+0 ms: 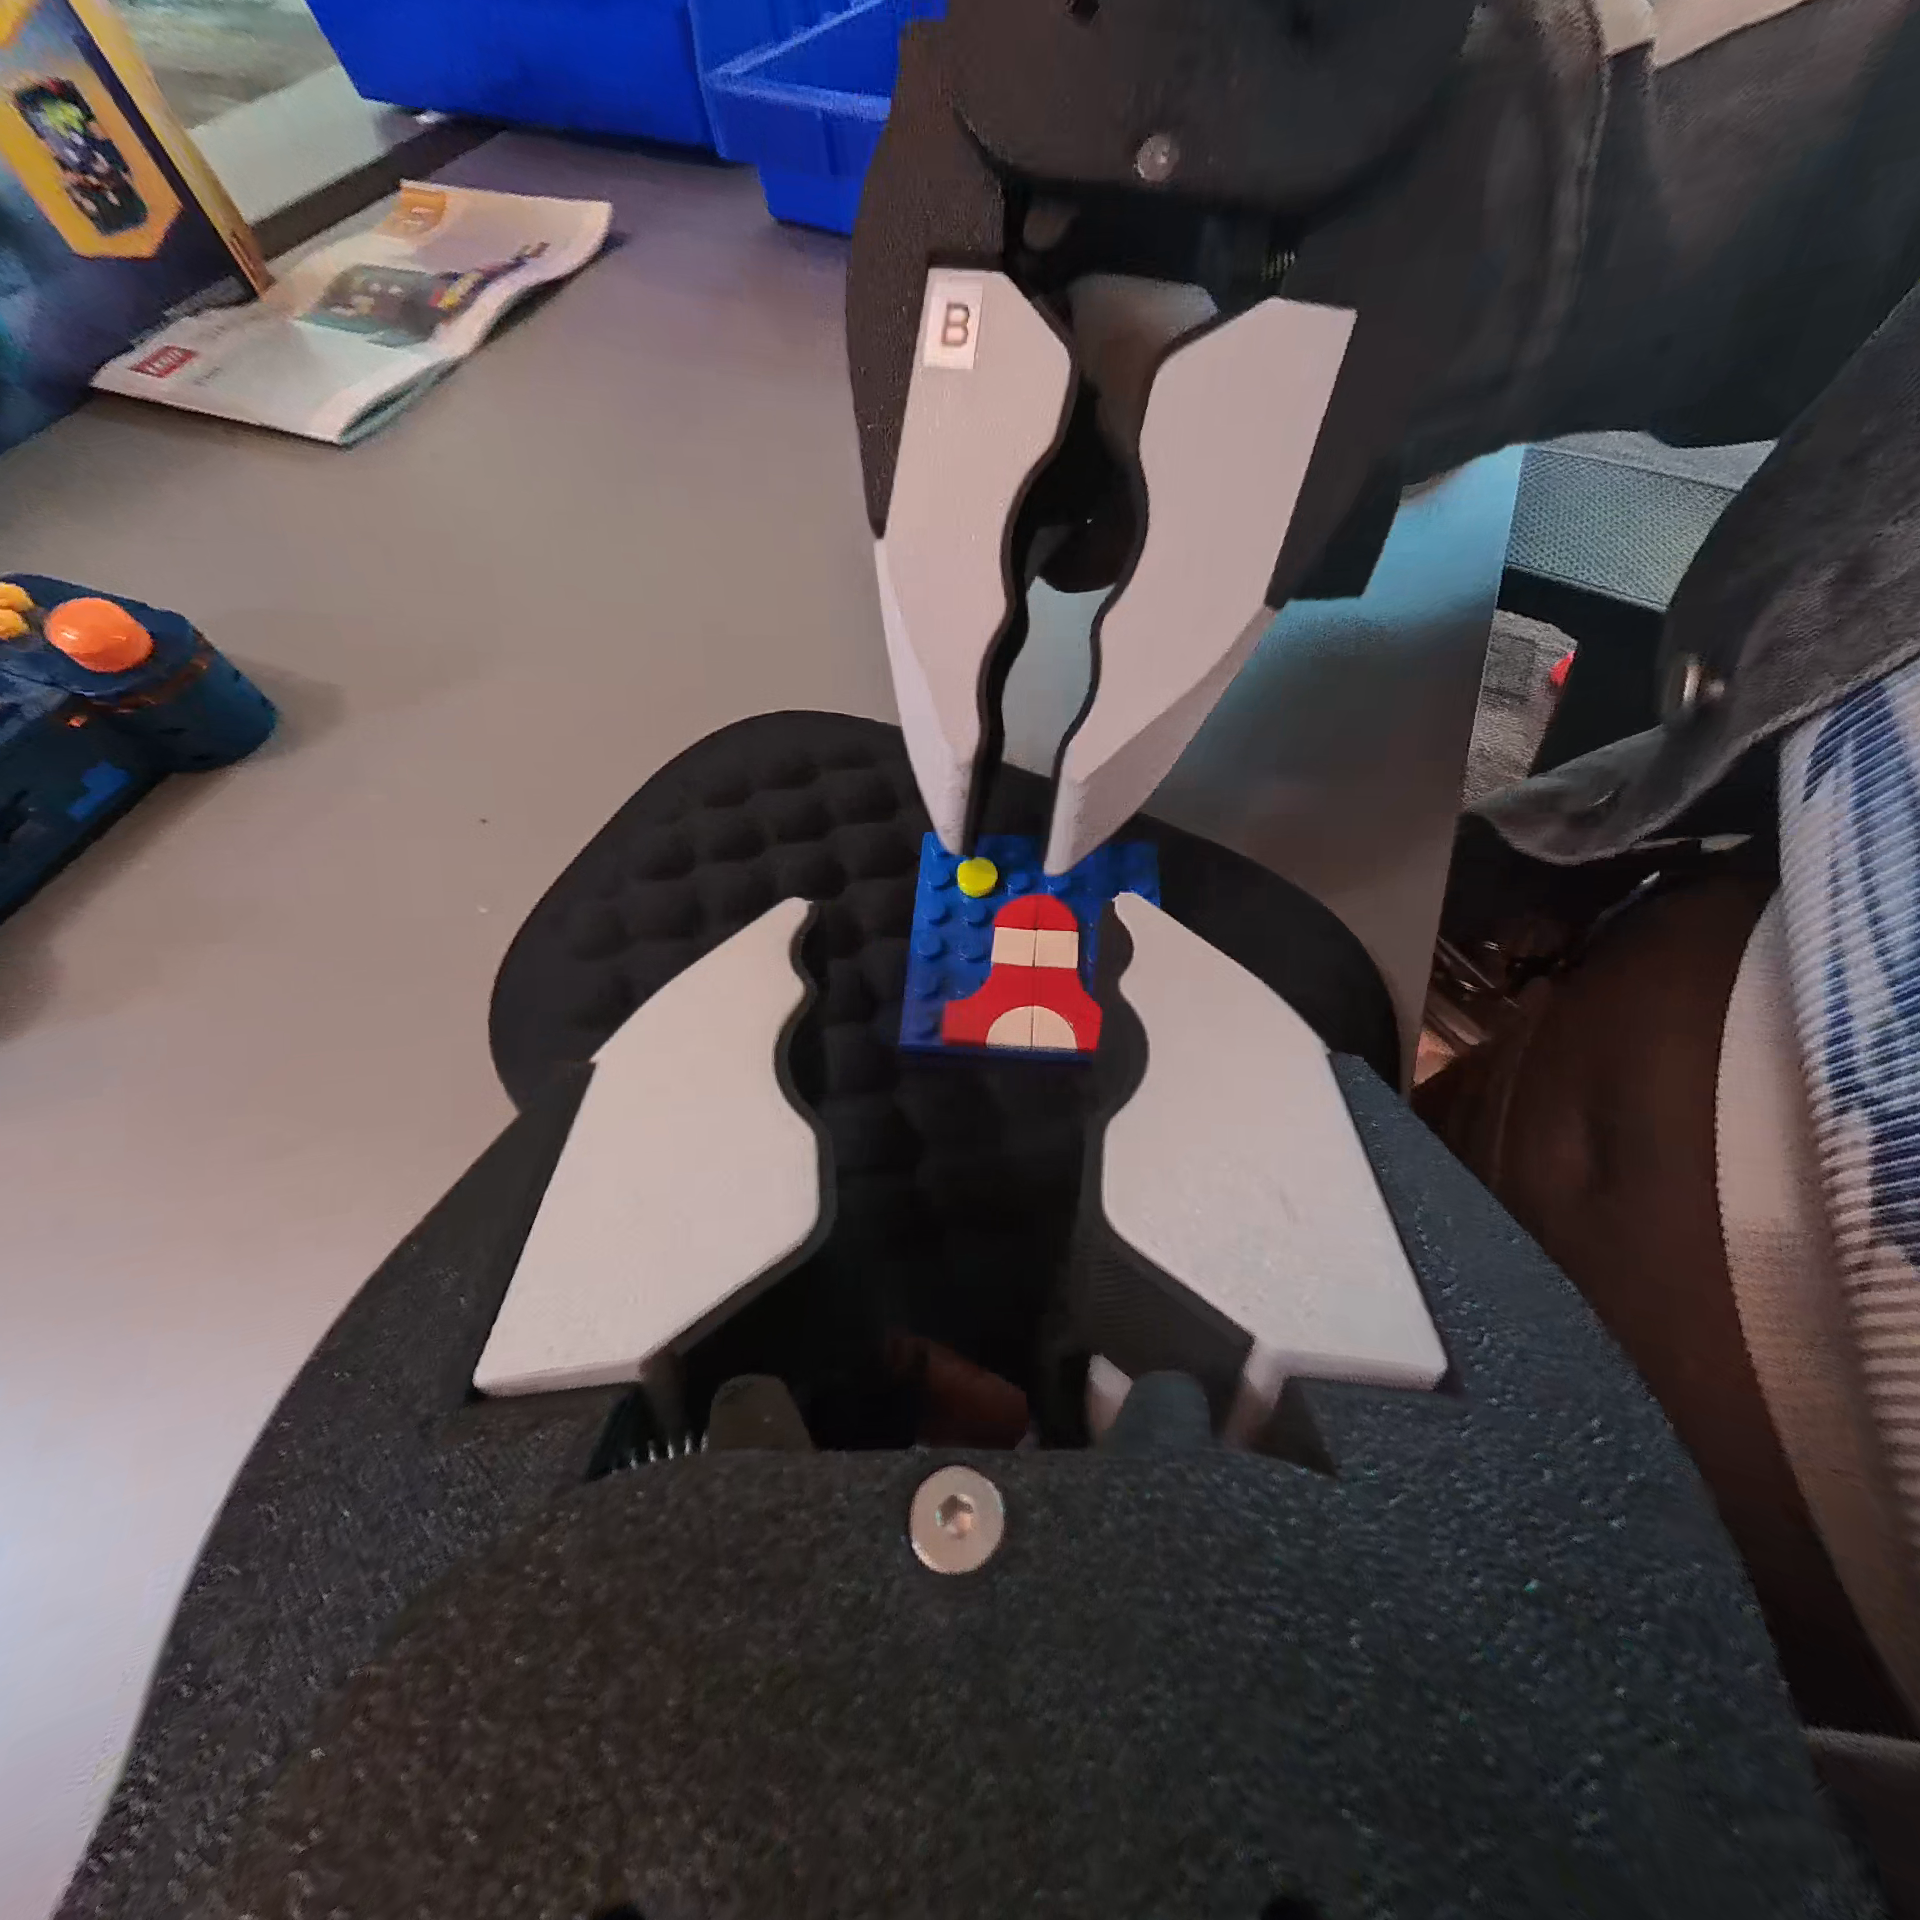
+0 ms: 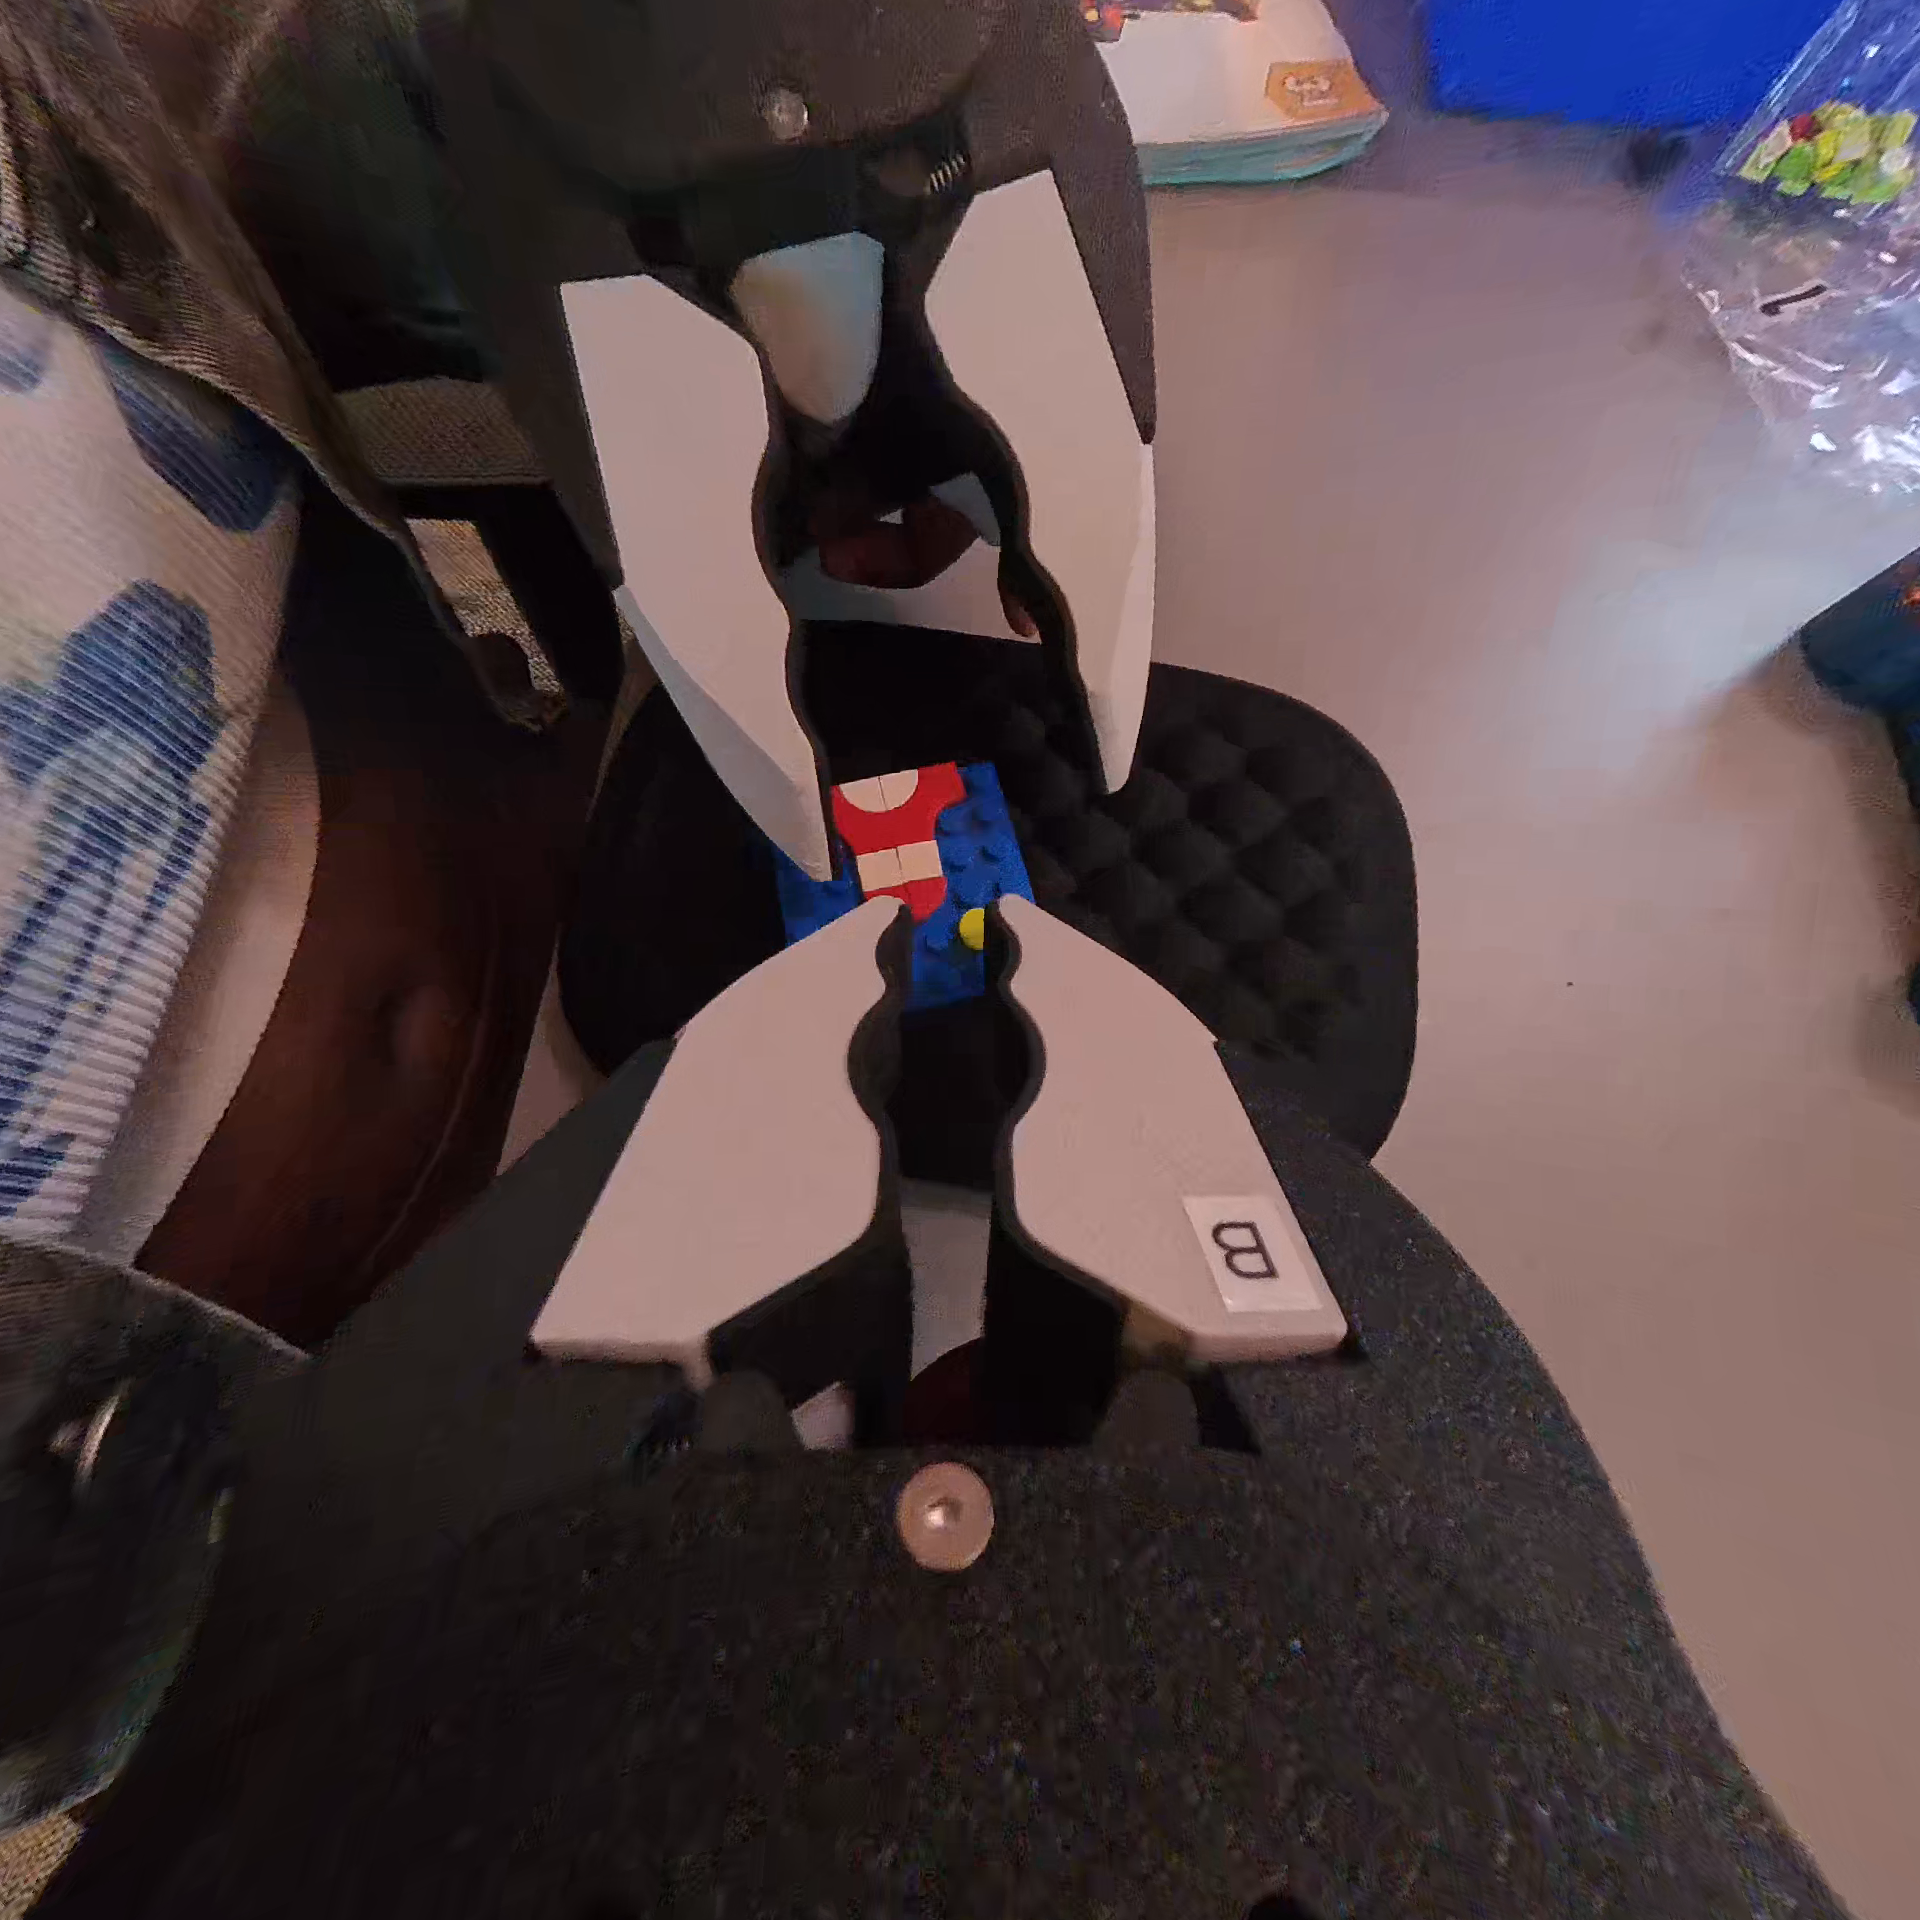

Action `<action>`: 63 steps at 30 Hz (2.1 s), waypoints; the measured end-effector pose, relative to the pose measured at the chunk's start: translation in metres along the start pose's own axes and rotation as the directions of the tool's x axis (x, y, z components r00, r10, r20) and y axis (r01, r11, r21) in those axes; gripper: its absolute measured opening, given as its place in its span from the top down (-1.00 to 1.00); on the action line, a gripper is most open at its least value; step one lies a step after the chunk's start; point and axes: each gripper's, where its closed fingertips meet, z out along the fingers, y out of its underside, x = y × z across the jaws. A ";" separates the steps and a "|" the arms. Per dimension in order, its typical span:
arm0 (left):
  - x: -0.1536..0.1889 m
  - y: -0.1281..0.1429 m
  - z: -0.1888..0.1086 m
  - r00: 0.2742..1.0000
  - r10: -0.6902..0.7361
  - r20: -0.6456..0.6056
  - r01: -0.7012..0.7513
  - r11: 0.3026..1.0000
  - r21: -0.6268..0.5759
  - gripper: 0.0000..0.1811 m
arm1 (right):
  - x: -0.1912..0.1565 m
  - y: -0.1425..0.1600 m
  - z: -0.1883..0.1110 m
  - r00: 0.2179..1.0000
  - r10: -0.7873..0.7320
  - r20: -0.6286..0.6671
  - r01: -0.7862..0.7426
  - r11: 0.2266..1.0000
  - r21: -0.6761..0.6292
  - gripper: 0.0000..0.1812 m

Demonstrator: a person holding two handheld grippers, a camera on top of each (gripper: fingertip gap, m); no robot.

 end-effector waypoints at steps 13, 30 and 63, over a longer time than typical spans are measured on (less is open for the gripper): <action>0.015 0.023 0.014 1.000 0.017 -0.016 -0.019 0.982 -0.187 0.39 | 0.008 0.013 0.008 0.976 0.165 -0.141 -0.176 0.982 -0.073 0.88; 0.016 0.028 0.013 0.995 -0.094 0.045 0.103 0.950 -0.293 0.41 | 0.006 0.016 0.009 0.945 0.140 -0.297 -0.178 0.979 -0.104 0.92; 0.009 0.022 0.008 0.989 -0.097 0.111 0.113 0.982 -0.150 0.40 | 0.039 0.019 -0.003 0.920 0.205 -0.333 -0.202 0.978 0.046 0.82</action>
